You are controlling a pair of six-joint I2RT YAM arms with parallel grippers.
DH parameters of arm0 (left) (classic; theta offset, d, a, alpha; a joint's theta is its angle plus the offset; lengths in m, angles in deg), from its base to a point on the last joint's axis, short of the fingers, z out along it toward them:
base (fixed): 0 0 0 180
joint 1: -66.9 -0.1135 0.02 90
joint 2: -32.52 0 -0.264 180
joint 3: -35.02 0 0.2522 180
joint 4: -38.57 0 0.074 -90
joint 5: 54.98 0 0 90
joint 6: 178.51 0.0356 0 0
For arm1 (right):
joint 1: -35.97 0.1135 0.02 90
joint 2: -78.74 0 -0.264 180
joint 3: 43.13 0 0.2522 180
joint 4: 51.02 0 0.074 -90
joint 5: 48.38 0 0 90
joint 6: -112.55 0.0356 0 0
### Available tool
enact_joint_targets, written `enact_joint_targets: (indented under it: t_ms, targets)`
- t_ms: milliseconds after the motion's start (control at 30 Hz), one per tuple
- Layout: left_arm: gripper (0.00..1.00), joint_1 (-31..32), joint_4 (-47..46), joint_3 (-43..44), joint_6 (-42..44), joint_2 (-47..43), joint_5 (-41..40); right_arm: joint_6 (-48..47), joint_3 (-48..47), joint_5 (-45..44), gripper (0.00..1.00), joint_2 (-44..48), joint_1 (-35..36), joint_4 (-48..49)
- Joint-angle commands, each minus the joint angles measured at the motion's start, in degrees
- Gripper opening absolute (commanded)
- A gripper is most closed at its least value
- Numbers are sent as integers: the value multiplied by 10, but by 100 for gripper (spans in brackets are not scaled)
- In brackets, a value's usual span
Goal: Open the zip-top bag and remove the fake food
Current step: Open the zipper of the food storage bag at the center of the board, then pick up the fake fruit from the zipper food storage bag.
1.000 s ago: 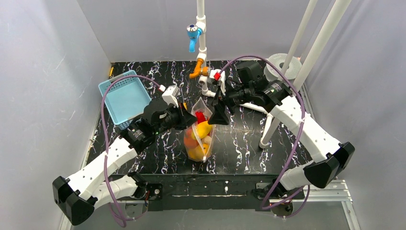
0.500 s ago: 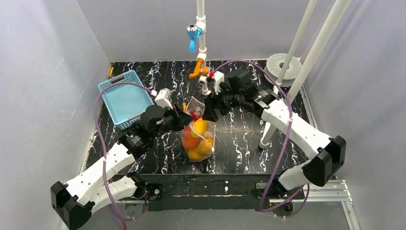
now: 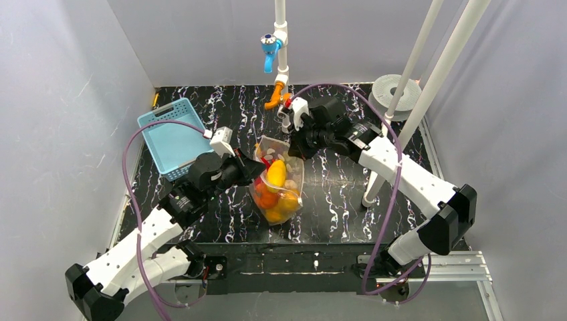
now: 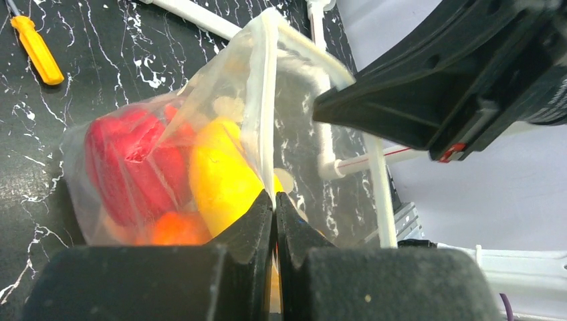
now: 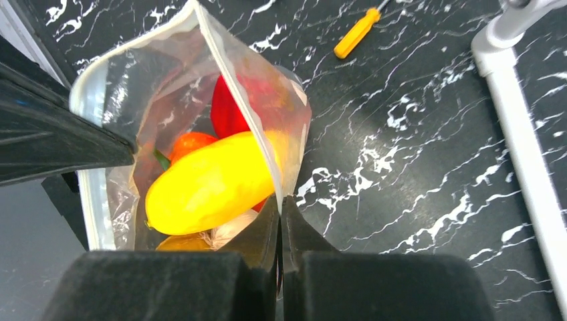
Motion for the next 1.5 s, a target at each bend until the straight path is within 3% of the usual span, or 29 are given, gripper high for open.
enact_joint_targets:
  t_ms: [0, 267, 500, 800, 1033, 1133, 1300, 1467]
  targets:
    - [0, -3, -17, -13, 4, -26, -11, -47, -82, -31, 1, 14, 0, -7]
    - [0, -4, -42, -3, -8, 14, 4, -103, -116, -65, 1, 31, 0, -31]
    - [11, -16, -40, -36, 6, 71, 5, -121, -66, -114, 1, 31, 0, -9]
    - [21, -32, -13, -86, 8, 37, 3, -112, -23, -65, 1, 9, 29, 5]
    - [44, -37, 44, -114, 11, -36, 11, -99, -25, -56, 1, -30, 54, 11]
    - [65, -38, 60, -114, 31, -75, 59, -98, -33, -58, 1, -40, 56, 9]
    - [76, -38, 11, -116, 49, -129, 169, -98, -35, -60, 1, -46, 57, 8]
    - [83, -37, -17, -89, -18, -103, 221, -97, -42, -62, 1, -51, 57, 5]
